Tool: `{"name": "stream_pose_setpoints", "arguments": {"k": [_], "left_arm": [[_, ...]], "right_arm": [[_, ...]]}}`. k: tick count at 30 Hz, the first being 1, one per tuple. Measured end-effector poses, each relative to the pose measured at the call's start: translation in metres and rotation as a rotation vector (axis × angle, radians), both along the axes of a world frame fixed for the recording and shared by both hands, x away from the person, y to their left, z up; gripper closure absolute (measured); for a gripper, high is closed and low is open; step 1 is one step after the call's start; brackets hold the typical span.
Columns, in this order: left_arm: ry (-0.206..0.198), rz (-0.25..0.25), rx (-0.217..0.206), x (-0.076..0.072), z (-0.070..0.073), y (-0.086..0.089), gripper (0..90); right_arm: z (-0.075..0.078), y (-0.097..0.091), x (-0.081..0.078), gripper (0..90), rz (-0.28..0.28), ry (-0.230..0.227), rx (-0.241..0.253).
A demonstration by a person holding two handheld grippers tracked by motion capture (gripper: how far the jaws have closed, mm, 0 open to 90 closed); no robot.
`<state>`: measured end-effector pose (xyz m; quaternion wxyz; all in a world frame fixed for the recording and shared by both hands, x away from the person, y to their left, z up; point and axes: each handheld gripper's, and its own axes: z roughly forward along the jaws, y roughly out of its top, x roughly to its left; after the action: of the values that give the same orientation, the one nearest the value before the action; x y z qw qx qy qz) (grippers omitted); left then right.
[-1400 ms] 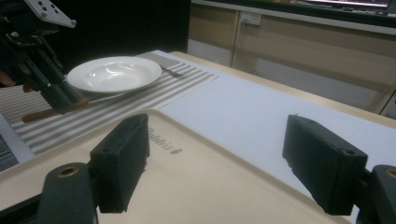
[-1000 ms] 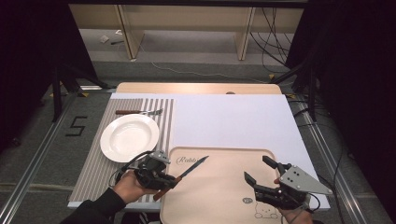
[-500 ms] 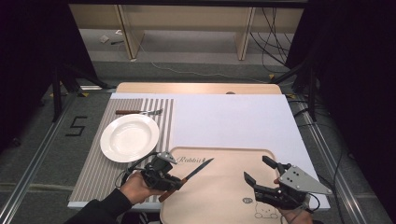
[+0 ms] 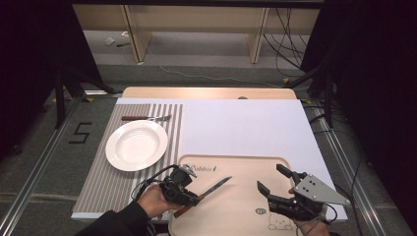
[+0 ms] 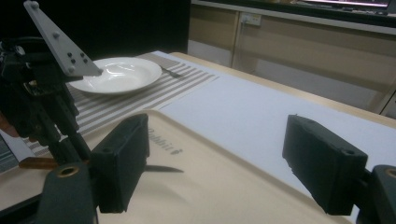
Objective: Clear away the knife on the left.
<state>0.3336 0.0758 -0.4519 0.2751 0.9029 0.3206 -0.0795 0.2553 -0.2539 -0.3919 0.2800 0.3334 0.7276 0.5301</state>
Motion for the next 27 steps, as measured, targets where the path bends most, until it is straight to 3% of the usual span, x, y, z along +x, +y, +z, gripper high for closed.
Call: {"name": "stream_pose_setpoints", "arguments": {"k": [7,10,12,13,17,18,21,22,23,26,27], "left_arm": [[0.005,-0.015,0.050,-0.002,-0.007,-0.003,76.5],[0.012,-0.019,0.052,-0.002,-0.008,-0.005,76.3],[0.016,-0.038,0.071,-0.004,-0.010,-0.006,75.9],[0.000,-0.058,0.082,-0.006,-0.011,-0.007,73.3],[-0.013,-0.091,0.060,-0.009,-0.009,-0.010,56.8],[-0.031,-0.098,0.040,-0.010,-0.007,-0.011,56.8],[-0.098,-0.115,0.016,-0.012,-0.003,-0.012,43.8],[-0.148,-0.118,-0.023,-0.013,0.001,-0.013,39.5],[-0.148,-0.118,-0.023,-0.013,0.001,-0.013,39.5],[-0.197,-0.127,-0.069,-0.016,0.006,-0.013,40.5],[-0.194,-0.132,-0.076,-0.017,0.007,-0.013,45.6]], "right_arm": [[0.000,0.000,0.000,23.9,0.000,0.000,0.000],[0.000,0.000,0.000,24.0,0.001,0.001,-0.005],[0.000,0.000,0.000,23.9,0.000,0.001,-0.002],[0.000,0.000,0.000,23.9,0.000,-0.001,0.001],[0.000,0.000,0.000,24.0,0.002,0.002,-0.005],[0.000,0.000,0.000,23.9,0.001,0.001,-0.003],[0.000,0.000,0.000,23.9,0.000,-0.001,-0.001],[0.000,0.000,0.000,23.9,0.001,0.000,-0.005],[0.000,0.000,0.000,24.0,0.002,-0.001,-0.003],[0.000,0.000,0.000,24.0,0.000,-0.002,-0.001],[0.000,0.000,0.000,23.9,0.001,-0.002,-0.002]]}}
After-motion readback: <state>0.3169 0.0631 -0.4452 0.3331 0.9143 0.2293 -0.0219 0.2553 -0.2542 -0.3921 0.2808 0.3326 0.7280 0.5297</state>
